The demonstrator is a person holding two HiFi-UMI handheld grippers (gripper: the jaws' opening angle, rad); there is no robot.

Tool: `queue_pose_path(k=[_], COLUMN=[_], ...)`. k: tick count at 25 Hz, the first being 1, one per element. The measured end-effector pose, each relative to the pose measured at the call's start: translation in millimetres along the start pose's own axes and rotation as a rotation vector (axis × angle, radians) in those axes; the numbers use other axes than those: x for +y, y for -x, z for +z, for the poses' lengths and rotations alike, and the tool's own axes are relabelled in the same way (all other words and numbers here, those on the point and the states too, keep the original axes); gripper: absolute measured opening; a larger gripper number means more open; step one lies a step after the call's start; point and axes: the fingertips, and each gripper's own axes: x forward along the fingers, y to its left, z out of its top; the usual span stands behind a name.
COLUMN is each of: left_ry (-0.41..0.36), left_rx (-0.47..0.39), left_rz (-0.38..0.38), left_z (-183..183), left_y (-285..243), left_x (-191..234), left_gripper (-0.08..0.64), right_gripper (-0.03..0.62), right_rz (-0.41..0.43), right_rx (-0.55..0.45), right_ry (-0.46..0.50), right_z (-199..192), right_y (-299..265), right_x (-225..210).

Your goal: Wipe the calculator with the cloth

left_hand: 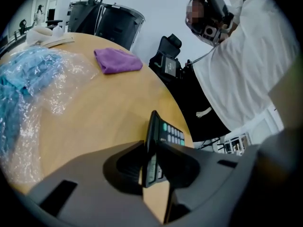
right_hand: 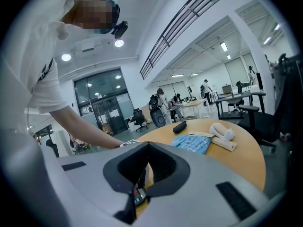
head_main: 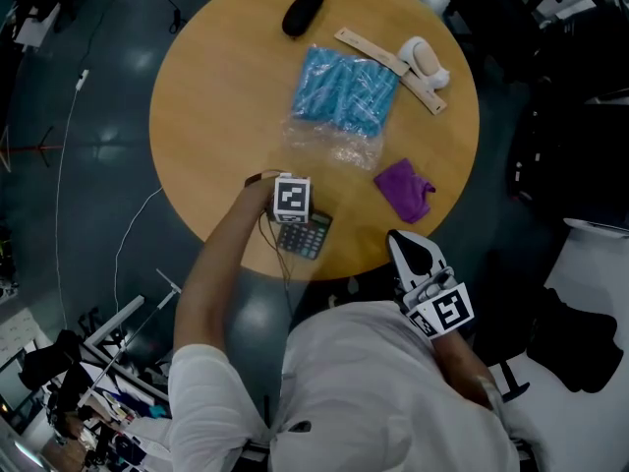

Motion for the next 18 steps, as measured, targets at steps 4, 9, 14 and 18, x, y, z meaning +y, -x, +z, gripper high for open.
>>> queue_pose_path(k=[4, 9, 14, 18], left_ry=[0.041, 0.115, 0.243, 0.421], left_rx=[-0.025, -0.102, -0.275, -0.495], left_rz=[-0.045, -0.048, 0.011, 0.09], left_z=[-3, -6, -6, -7], left_y=[-2, 6, 20, 34], left_x=[-7, -16, -26, -31], left_gripper=[0.069, 0.056, 0.044, 0.043], right_gripper=[0.015, 0.015, 0.015, 0.015], right_rz=[0.002, 0.017, 0.04, 0.058], right_rx=[0.005, 0.004, -0.001, -0.016], right_ry=[-0.008, -0.005, 0.004, 0.018], right_z=[-2, -2, -2, 0], right_y=[-3, -6, -5, -3], right_x=[-3, -5, -5, -5])
